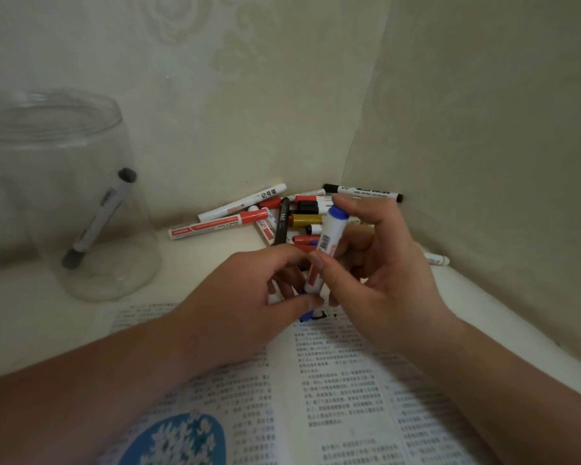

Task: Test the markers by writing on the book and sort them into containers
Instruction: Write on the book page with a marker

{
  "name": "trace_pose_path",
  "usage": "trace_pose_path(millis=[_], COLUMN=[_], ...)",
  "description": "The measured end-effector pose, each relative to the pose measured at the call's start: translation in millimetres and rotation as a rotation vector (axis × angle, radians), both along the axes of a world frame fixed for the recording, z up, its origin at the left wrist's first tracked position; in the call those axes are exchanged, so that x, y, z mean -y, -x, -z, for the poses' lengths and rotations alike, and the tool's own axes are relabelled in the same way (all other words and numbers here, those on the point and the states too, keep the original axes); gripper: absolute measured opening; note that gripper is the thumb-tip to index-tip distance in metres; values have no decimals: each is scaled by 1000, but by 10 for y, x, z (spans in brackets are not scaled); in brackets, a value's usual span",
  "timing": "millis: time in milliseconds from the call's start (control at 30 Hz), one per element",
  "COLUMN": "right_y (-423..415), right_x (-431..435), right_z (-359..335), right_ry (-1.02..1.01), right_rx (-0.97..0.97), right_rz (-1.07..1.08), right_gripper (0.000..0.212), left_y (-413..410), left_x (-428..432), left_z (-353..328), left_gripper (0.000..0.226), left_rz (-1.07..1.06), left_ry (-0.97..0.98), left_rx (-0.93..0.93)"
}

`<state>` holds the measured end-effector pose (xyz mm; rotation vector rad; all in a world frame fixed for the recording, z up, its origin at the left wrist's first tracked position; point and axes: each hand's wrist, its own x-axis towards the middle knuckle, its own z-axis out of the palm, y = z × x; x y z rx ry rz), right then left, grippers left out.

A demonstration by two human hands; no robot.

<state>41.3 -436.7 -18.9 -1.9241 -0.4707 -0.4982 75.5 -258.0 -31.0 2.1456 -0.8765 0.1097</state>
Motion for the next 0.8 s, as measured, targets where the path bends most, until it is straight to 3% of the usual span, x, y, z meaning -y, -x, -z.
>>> trace_pose_path(millis=[100,200,333,433,567,800], right_y=[38,16,-39,-62,-82,-268], right_x=[-29,-3,111,171,126,-538], right_z=[32,-30,-106,-126,-398,-1190], right_ry=[-115,-281,-424,-509,-632,-437], right_rx=[10,1,-27,-69,-15,155], right_rz=[17,49,141,160,170,-34], right_gripper=[48,35,21,29,32,12], left_y=[-37,-70,-66,-90,-132,-159], left_x=[3,-16,-58,-74,-112,-108], left_z=[35,89,53,32,19,55], left_gripper=[9,27,17,7,22,17], left_rz=[10,-18,-116,-181,-255,-251], left_ry=[-85,-85,58,211,537,220], left_rx=[65,147,124,3,-140,-134])
